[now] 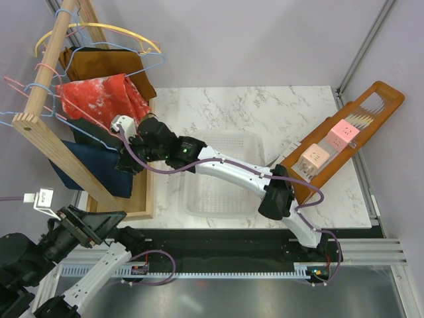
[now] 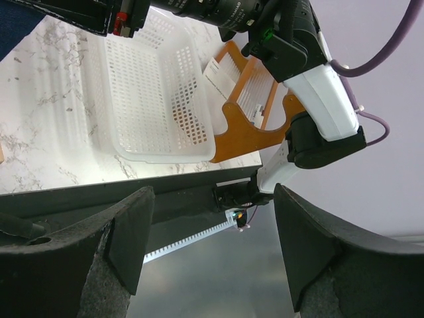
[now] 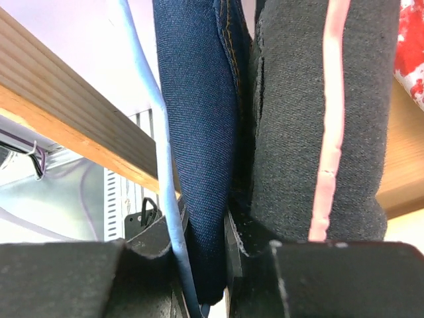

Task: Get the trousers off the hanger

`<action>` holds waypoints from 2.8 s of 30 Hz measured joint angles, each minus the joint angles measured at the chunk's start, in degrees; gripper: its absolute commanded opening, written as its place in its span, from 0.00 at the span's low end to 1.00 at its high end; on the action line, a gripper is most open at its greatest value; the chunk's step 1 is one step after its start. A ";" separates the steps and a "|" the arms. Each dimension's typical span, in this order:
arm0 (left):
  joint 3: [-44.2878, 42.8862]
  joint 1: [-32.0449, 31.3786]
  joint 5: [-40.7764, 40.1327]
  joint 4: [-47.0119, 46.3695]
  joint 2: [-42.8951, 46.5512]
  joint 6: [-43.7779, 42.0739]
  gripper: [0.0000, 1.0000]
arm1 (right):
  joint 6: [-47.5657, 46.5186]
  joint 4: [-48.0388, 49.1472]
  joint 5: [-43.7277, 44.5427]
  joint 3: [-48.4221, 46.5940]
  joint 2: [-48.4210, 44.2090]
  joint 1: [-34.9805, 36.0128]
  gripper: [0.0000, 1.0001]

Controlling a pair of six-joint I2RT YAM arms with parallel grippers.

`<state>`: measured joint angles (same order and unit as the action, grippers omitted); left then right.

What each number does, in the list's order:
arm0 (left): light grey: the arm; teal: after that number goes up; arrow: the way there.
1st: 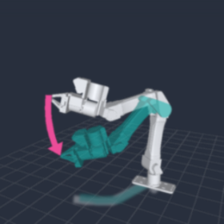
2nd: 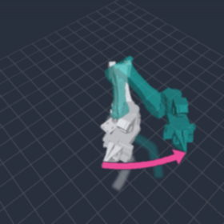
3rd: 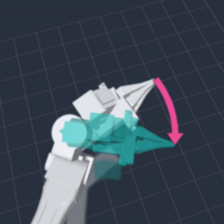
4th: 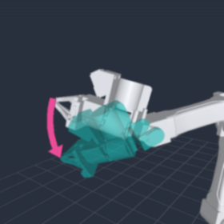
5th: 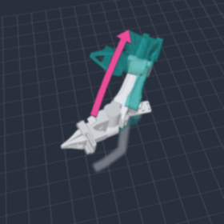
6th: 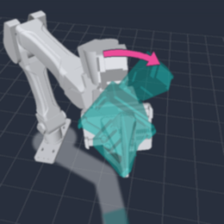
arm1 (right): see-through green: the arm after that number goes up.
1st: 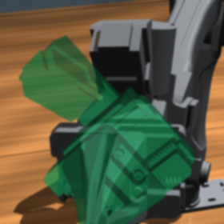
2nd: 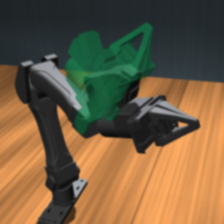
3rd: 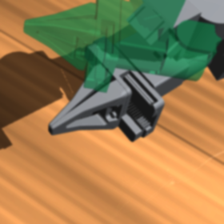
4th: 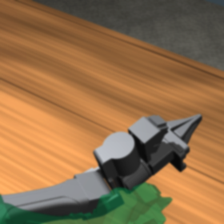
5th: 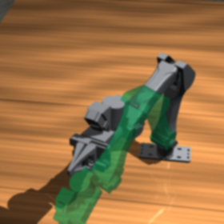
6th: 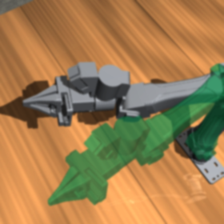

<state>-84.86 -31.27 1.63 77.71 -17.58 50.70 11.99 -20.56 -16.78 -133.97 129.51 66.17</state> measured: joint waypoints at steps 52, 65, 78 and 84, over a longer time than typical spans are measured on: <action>-3.74 -0.11 9.40 -19.63 -15.15 3.43 0.73 | 2.78 5.31 4.72 35.54 -39.17 2.25 0.00; -6.64 -0.11 -0.72 -24.63 -23.19 4.76 0.73 | 3.10 2.69 5.29 42.73 -47.45 4.07 0.00; -9.33 -0.07 -5.79 -25.90 -27.76 4.50 0.66 | 3.67 1.27 7.63 44.61 -50.51 8.11 0.00; -9.38 -0.02 -6.05 -26.47 -27.98 3.78 0.38 | 3.63 0.81 7.65 46.84 -51.12 10.25 0.00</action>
<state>-94.24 -31.29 -4.43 51.24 -45.56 54.48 15.62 -19.75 -9.13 -87.13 78.39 76.42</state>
